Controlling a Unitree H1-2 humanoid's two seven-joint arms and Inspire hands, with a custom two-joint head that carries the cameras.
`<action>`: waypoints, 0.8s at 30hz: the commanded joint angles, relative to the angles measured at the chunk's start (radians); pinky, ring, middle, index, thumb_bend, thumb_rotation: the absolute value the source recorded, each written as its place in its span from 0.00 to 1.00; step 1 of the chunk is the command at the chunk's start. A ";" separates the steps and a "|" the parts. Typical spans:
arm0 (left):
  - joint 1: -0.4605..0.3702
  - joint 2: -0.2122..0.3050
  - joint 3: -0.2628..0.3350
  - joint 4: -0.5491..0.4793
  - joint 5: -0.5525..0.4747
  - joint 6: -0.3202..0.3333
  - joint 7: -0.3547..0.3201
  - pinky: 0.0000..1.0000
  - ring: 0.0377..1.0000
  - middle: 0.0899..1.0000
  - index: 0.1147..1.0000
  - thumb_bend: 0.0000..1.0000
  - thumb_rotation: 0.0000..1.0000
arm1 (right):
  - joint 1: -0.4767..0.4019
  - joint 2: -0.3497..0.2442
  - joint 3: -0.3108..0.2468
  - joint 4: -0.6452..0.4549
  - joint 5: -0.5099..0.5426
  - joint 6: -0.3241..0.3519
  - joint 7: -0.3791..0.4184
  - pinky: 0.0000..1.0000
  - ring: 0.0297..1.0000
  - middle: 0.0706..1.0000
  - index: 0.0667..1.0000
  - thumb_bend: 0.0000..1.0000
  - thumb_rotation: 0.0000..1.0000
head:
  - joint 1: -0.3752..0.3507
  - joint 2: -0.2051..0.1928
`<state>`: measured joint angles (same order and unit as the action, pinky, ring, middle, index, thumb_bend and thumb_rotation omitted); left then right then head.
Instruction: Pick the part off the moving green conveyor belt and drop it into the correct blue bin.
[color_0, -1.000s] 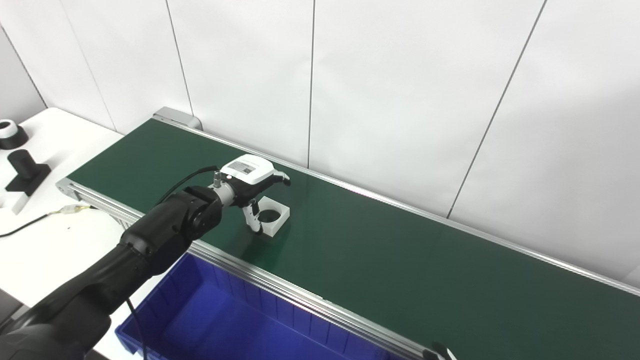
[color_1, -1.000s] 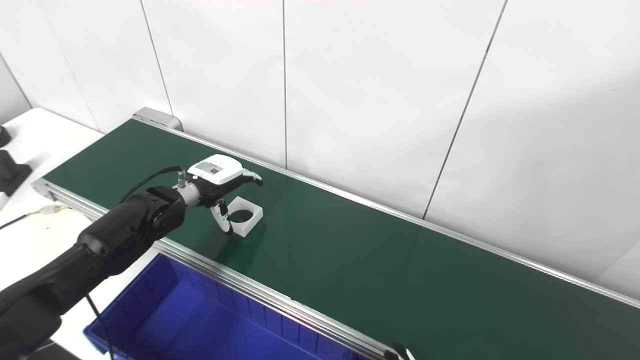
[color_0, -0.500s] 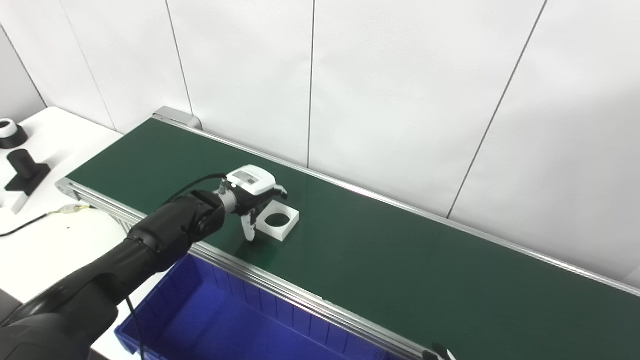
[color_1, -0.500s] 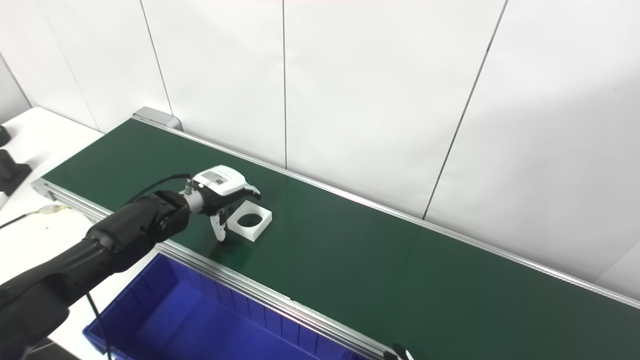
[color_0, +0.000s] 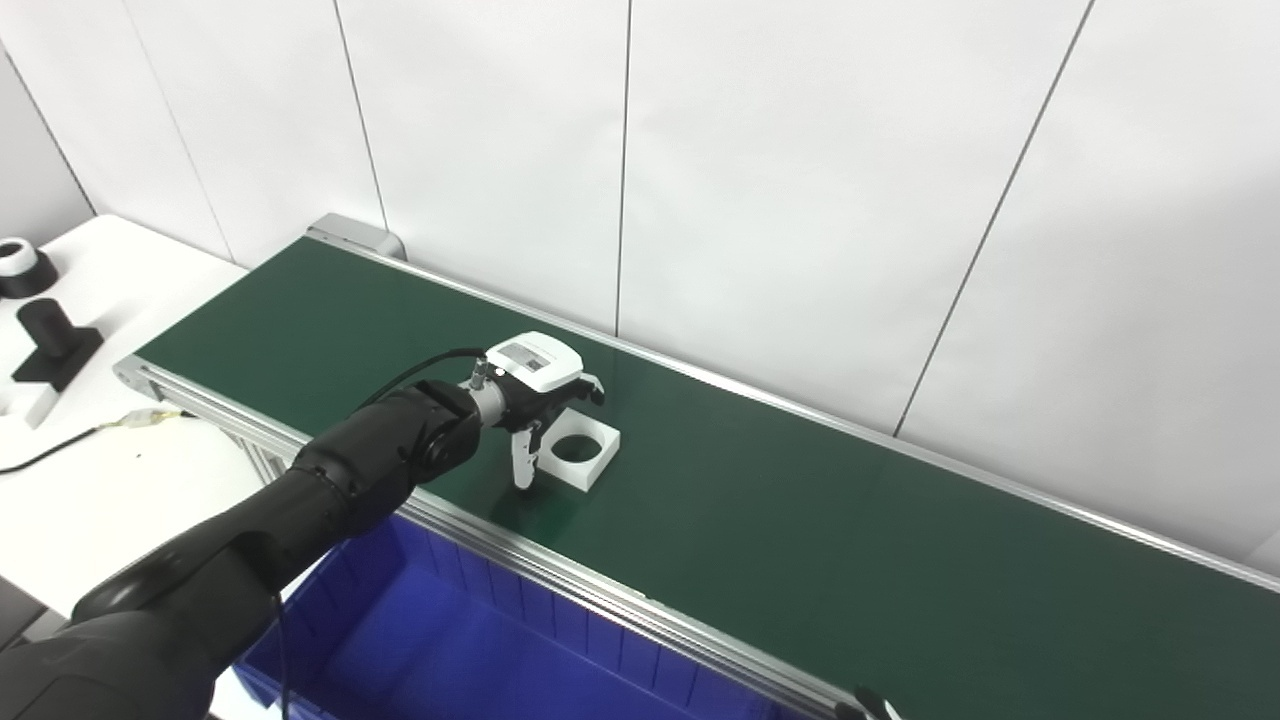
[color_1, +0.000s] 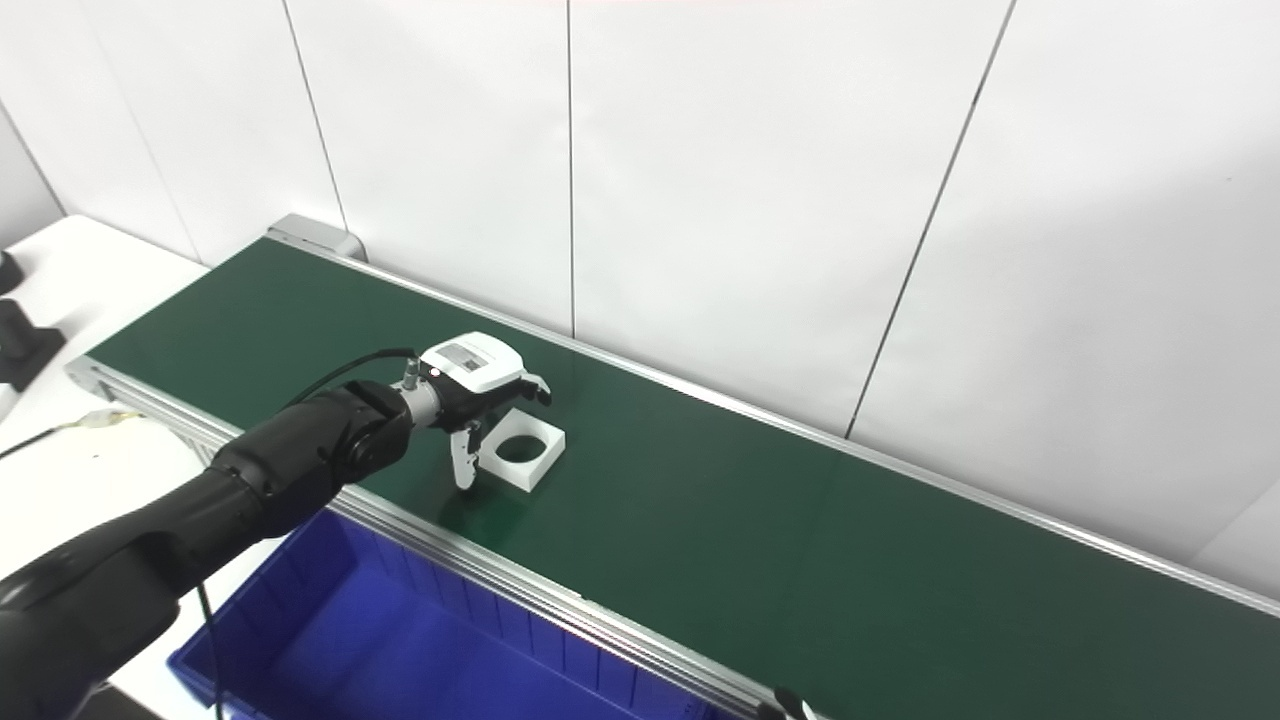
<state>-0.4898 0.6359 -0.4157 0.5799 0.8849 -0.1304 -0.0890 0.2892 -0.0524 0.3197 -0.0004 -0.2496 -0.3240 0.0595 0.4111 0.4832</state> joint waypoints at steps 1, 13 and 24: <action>-0.009 -0.012 -0.007 0.011 -0.008 -0.009 0.021 0.67 0.74 0.79 0.77 0.82 0.00 | 0.002 0.017 0.007 -0.034 0.007 -0.045 -0.006 0.71 0.79 0.83 0.90 0.49 0.73 | -0.005 0.002; 0.006 -0.038 -0.037 -0.004 -0.080 -0.088 -0.023 0.66 0.68 0.67 0.63 0.76 0.00 | 0.004 0.029 0.009 -0.033 0.001 -0.051 -0.011 0.70 0.79 0.83 0.90 0.48 0.71 | -0.018 0.005; 0.017 -0.050 -0.104 0.024 -0.100 -0.144 -0.075 0.50 0.48 0.44 0.43 0.52 0.00 | 0.015 0.041 0.012 -0.040 0.004 -0.049 -0.013 0.70 0.79 0.83 0.90 0.51 0.71 | -0.046 0.005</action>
<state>-0.5108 0.6074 -0.4768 0.5869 0.7666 -0.2265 -0.1378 0.3015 -0.0291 0.3254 -0.0044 -0.2545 -0.3240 0.0579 0.3651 0.4878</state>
